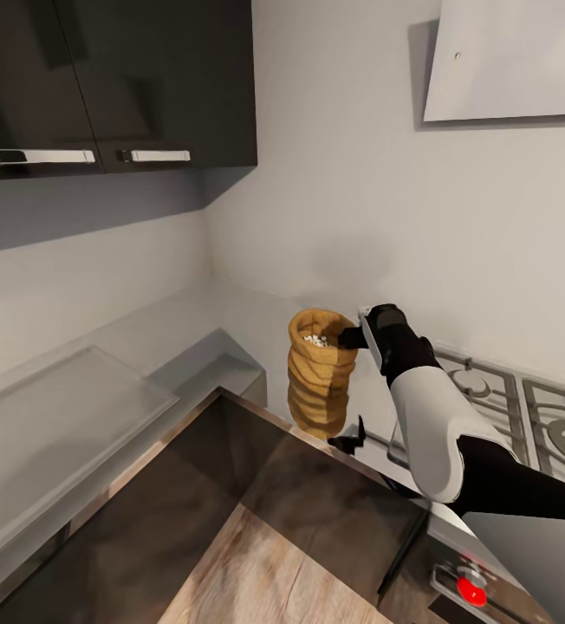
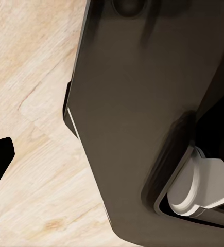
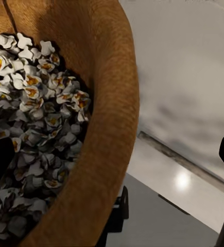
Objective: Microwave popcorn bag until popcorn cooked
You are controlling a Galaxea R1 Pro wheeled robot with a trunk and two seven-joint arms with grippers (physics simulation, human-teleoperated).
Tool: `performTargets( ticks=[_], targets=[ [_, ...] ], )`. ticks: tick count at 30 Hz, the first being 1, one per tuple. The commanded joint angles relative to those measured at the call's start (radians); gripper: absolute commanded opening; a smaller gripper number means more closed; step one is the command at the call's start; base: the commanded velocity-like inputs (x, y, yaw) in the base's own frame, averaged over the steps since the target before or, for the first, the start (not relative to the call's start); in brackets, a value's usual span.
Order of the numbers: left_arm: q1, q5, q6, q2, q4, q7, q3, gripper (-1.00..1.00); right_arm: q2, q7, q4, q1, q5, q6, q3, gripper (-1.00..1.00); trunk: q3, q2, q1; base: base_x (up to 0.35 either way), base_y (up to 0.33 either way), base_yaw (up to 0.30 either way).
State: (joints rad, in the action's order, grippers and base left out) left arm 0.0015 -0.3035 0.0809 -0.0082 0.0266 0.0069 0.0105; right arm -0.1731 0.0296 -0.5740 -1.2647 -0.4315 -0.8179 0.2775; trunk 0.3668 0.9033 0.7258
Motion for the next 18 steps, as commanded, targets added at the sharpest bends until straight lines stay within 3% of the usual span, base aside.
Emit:
performTargets(
  ticks=[1, 18],
  targets=[
    [0.000, -0.005, 0.002, 0.000, 0.001, 0.001, 0.001, 1.00, -0.001, 0.004, -0.001, -0.001, -0.006, -0.003, 0.006, 1.00, 0.001, 0.001, 0.000, 0.021, 0.000, 0.000],
    [0.000, -0.005, 0.002, 0.001, 0.001, 0.001, -0.001, 1.00, -0.001, 0.004, 0.003, 0.000, -0.005, -0.003, 0.008, 1.00, 0.001, 0.001, 0.000, 0.023, 0.000, 0.000]
  ],
)
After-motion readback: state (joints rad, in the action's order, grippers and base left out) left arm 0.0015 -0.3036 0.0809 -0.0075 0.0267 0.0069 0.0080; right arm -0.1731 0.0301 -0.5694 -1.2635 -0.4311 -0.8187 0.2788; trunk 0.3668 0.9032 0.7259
